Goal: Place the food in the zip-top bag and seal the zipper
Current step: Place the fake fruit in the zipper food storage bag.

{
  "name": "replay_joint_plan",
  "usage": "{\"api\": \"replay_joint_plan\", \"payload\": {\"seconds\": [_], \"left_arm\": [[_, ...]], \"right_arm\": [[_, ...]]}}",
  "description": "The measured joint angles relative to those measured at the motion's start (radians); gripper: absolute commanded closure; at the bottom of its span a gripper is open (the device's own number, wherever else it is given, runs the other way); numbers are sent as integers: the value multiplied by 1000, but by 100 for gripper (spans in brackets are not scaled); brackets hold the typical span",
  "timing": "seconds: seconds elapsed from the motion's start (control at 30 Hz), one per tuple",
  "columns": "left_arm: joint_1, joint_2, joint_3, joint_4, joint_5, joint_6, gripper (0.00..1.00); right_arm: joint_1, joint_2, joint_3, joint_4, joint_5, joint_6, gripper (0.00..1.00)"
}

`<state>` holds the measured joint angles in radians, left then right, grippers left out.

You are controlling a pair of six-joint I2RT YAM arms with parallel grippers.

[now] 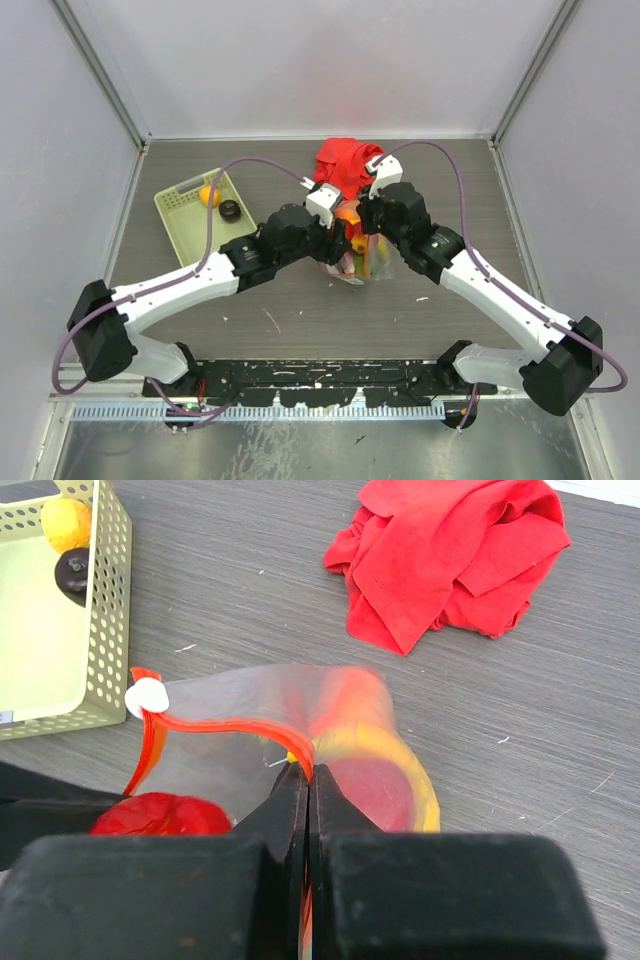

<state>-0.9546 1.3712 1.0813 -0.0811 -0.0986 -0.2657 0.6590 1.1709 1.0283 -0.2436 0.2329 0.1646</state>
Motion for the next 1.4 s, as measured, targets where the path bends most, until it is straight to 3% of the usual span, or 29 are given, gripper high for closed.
{"api": "replay_joint_plan", "payload": {"seconds": [0.6,1.07,1.4], "left_arm": [[-2,158,76,-3,-132,19,28],[-6,146,76,-57,-161,-10,18],[-5,-18,76,-163,-216,-95,13]], "right_arm": [[0,0,-1,0,0,0,100],[0,0,-3,0,-3,0,100],[0,-8,-10,3,-4,0,100]]}}
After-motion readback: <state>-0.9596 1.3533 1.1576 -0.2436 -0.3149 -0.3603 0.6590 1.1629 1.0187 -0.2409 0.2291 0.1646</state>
